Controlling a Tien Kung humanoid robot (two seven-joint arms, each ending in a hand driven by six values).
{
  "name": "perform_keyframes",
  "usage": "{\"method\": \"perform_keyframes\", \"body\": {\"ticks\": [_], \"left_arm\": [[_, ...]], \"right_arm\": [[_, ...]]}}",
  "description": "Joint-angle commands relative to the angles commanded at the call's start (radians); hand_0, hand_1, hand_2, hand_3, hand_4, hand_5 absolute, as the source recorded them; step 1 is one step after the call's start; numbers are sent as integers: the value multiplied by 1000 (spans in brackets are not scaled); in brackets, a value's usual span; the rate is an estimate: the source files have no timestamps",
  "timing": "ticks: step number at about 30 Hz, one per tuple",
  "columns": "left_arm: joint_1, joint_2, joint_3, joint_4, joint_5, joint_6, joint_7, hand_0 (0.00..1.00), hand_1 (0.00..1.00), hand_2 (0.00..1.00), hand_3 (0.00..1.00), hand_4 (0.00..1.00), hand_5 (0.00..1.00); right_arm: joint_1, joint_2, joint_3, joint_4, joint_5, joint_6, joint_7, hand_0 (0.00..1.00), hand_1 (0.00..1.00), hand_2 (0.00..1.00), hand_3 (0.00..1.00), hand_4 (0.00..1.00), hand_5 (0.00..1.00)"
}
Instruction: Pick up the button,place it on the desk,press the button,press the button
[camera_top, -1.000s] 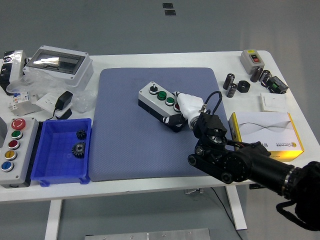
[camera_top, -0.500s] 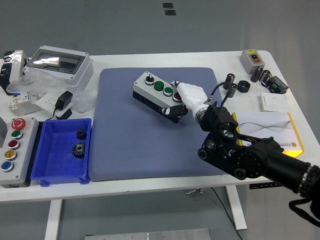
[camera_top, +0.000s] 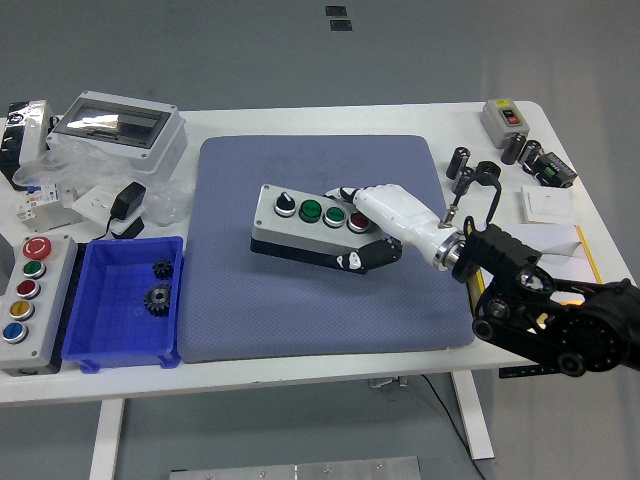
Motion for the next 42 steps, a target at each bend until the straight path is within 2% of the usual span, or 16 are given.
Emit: {"method": "perform_keyframes", "body": {"ticks": [3,6,10,11,16,17,22,23,28,29,34,35,40,41,42], "left_arm": [[0,-2,-6,-1,9,-1,2,666,629,573,609,640,241],[-1,-4,-6,-1,10,-1,2,667,629,573,608,639,242],[-1,-7,-7,-1,12,-1,3,667,629,573,608,639,242],[-2,-7,-8,-1,14,-1,3,667,629,574,609,641,243],[-4,-6,-10,-1,17,-2,3,667,629,574,609,641,243],[-5,-5,-11,-1,19,-2,3,666,629,574,609,642,250],[-7,-4,-14,-2,23,-3,4,666,629,574,609,642,250],[-7,-3,-15,-2,25,-3,5,666,629,574,609,642,253],[-7,-2,-15,-2,27,-3,5,666,629,574,609,642,253],[-7,-2,-16,-2,28,-3,5,666,629,574,608,643,255],[-8,-2,-16,-2,29,-4,5,666,629,574,608,643,255],[-8,-1,-16,-2,30,-4,6,666,629,573,608,644,255],[-11,1,-20,-3,37,-5,6,666,629,573,608,644,255],[-12,1,-20,-3,38,-5,6,666,628,573,608,643,255],[-12,2,-20,-3,39,-6,6,666,628,573,608,643,255]], "right_arm": [[-19,-3,-5,-30,-62,-13,49,18,226,261,200,2,2],[-35,0,-1,-48,-107,-10,48,38,232,247,198,2,2],[-49,1,17,-51,-128,18,31,38,232,247,198,2,2],[-50,1,20,-51,-127,26,29,220,292,275,215,2,2],[-47,0,27,-55,-97,73,22,220,292,275,215,2,2],[-46,0,28,-55,-89,81,22,333,380,357,261,2,2],[-45,-4,31,-55,-51,103,26,333,380,357,261,2,2],[-45,-5,31,-55,-47,104,27,508,574,572,558,2,4],[-43,-9,27,-52,-36,106,27,508,574,572,558,2,4],[-42,-11,25,-51,-34,106,27,757,730,724,730,110,104],[-34,-18,19,-45,-19,113,28,757,730,724,730,110,104],[-31,-20,18,-44,-17,116,28,919,846,851,911,283,19],[-13,-31,9,-43,-6,136,26,919,846,851,911,283,19],[-9,-33,6,-43,-4,139,25,939,861,869,933,369,19],[-7,-35,4,-42,-3,142,25,939,861,869,933,369,19]]}}
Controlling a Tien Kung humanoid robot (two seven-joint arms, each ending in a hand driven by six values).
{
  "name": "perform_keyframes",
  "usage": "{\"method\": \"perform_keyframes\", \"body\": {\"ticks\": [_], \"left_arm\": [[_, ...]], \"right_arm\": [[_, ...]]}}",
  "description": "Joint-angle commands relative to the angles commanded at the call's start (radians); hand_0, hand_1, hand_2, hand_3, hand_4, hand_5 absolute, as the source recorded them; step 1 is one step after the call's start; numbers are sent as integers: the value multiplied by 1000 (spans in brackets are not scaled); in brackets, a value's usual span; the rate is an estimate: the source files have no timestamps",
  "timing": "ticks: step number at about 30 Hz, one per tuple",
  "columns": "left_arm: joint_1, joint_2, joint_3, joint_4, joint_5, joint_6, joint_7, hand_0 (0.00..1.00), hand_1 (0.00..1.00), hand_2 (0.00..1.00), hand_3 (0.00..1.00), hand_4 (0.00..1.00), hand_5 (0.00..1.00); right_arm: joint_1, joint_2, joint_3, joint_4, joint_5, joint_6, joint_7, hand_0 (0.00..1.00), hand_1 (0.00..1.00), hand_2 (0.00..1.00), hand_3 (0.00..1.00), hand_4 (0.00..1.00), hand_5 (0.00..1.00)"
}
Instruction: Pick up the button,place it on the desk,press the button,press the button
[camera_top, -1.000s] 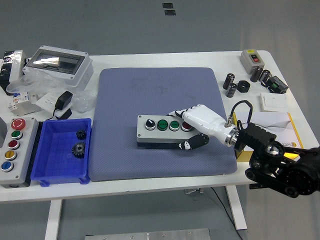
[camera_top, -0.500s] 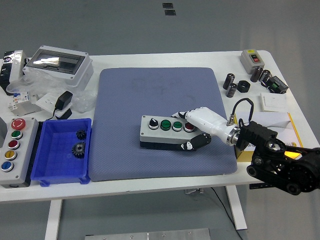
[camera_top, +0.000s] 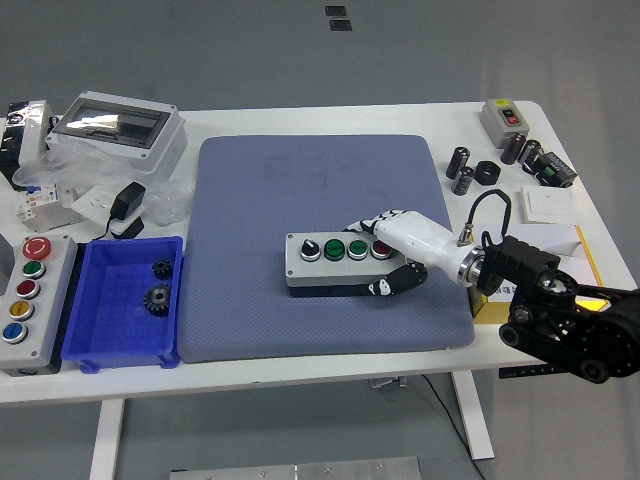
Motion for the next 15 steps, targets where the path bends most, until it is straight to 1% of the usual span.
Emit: {"method": "perform_keyframes", "body": {"ticks": [4,5,10,11,15], "left_arm": [[0,0,-1,0,2,0,1,666,628,573,608,643,255],[0,1,-1,-1,3,-1,1,666,629,573,607,644,254],[0,1,-1,-1,6,-2,2,666,629,573,607,644,254],[0,1,-1,-1,8,-2,2,666,628,573,607,643,252],[0,2,-3,-2,14,-3,4,666,628,573,607,643,252]], "right_arm": [[7,-5,-11,3,8,8,-3,939,861,869,933,369,19],[8,-5,-13,4,10,10,-3,950,867,878,949,417,19],[14,-12,-26,10,36,22,-2,950,867,878,949,417,19],[15,-15,-28,14,47,26,0,968,887,909,996,503,50],[25,-31,-33,29,92,43,10,968,887,909,996,503,50]]}}
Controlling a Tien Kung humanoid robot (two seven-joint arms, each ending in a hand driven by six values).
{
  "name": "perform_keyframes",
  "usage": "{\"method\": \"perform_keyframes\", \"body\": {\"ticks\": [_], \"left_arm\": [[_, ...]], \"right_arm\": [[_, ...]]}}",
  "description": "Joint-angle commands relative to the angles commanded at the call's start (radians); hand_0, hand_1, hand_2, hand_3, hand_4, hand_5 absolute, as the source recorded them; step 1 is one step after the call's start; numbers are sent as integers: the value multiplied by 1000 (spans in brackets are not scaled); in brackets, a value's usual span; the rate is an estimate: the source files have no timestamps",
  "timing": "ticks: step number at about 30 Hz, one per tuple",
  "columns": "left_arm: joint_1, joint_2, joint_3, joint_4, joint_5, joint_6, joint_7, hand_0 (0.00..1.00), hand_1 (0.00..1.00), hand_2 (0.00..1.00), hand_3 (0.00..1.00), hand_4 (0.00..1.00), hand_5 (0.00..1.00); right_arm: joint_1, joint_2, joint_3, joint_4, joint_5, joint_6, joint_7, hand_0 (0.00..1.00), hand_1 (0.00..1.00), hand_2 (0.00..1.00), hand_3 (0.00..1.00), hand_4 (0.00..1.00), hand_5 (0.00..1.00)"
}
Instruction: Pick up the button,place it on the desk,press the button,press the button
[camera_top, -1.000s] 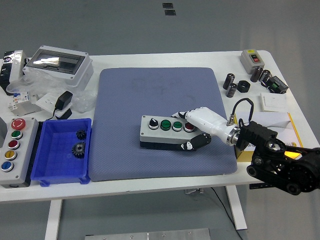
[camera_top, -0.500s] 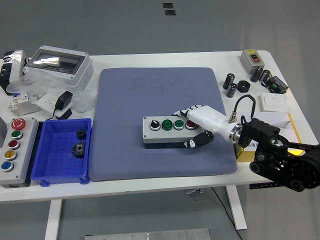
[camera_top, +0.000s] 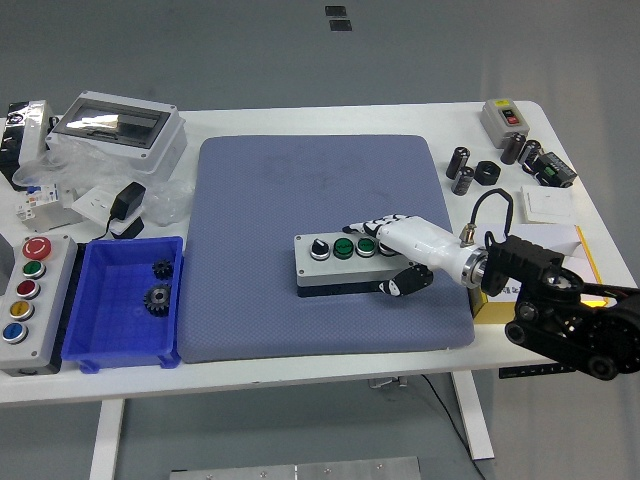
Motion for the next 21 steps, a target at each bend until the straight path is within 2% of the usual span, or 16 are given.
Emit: {"method": "perform_keyframes", "body": {"ticks": [13,14,21], "left_arm": [[1,2,-6,-1,17,-4,4,666,628,571,605,642,252],[1,2,-7,-1,18,-5,4,666,628,570,602,639,249],[2,4,-10,-2,25,-6,5,666,628,570,603,638,243]], "right_arm": [[16,-15,-10,13,65,37,10,979,899,918,998,522,66],[16,-15,-10,12,65,42,8,988,905,926,998,563,89],[20,-19,-8,15,63,68,-1,990,912,937,998,591,91]]}}
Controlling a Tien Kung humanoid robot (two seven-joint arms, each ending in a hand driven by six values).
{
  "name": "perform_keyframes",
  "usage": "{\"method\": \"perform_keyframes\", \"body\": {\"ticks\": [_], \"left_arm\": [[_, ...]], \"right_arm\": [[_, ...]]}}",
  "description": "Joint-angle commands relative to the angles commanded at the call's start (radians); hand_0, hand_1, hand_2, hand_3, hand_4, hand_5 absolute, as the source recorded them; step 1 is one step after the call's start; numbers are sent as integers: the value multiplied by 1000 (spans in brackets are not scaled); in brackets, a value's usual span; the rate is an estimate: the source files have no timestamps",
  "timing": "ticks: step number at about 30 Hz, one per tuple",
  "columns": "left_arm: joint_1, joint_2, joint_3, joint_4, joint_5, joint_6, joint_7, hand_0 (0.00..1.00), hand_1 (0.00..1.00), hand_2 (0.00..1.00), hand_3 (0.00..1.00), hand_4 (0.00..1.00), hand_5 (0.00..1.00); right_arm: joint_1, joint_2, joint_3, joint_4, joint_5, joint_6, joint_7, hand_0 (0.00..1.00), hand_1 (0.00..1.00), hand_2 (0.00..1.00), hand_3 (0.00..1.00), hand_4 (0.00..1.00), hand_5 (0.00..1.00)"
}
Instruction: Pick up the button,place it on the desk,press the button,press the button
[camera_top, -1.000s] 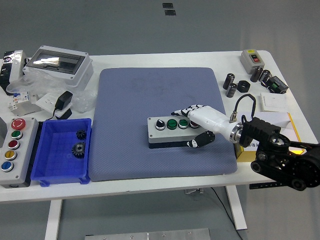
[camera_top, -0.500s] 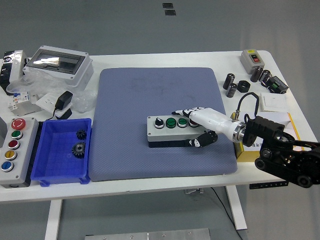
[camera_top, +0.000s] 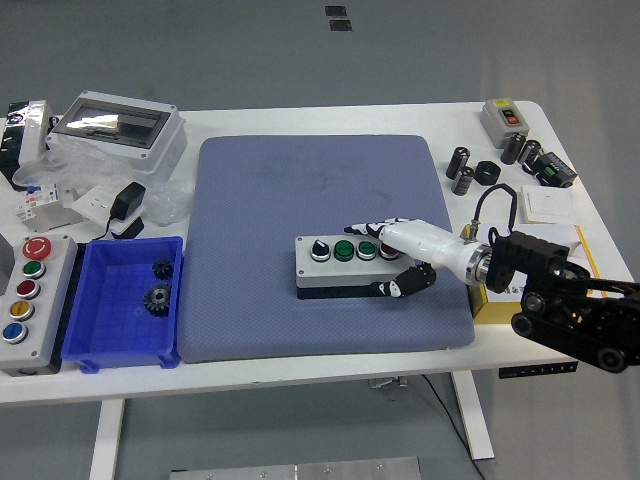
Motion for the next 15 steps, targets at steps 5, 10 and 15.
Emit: {"method": "perform_keyframes", "body": {"ticks": [5,10,15], "left_arm": [[-1,-1,0,0,1,-1,1,666,628,568,601,636,243],[-2,-1,1,0,1,-2,1,666,628,568,601,636,243],[-2,-1,-1,0,5,-3,2,666,629,566,599,631,237]], "right_arm": [[4,-5,1,6,0,9,-7,998,946,988,998,613,100],[11,-15,2,14,13,20,-12,998,946,988,998,613,100],[16,-23,2,23,27,28,-15,998,980,998,998,657,112]]}}
